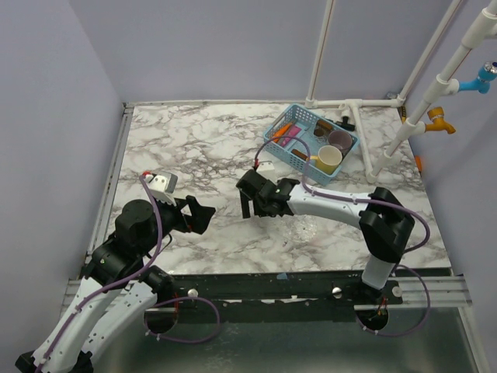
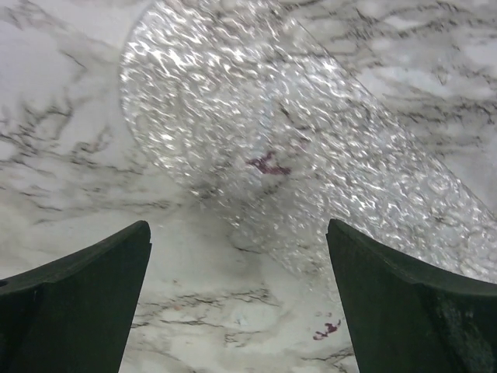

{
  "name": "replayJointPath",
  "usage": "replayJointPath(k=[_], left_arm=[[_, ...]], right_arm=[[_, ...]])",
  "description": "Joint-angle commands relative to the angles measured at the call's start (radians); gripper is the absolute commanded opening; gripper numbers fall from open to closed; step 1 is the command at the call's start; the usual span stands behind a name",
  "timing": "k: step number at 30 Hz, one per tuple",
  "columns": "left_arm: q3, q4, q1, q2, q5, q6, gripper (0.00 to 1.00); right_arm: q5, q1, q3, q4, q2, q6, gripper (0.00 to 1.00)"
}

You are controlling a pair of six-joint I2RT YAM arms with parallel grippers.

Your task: Prepare toiletry sets of a toothbrush and toothpaste on the tray

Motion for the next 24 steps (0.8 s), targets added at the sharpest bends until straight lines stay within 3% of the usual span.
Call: replayJointPath(k=[1, 11, 24], left_arm=[[-0.008, 0.005, -0.004, -0.003, 0.008, 0.005, 0.99], [-0.010, 0.006, -0.004, -0.019, 0.008, 0.004, 0.99], [-0.009, 0.005, -0.003, -0.024, 0.008, 0.007, 0.99]], right_arm=[[0.024, 0.007, 0.123, -0.019, 0.088, -0.045, 0.98], [0.037, -0.049, 0.420, -0.004, 0.304, -0.090, 0.94], [0.020, -0.161, 0.603, 0.011, 0.462, -0.101, 0.76]])
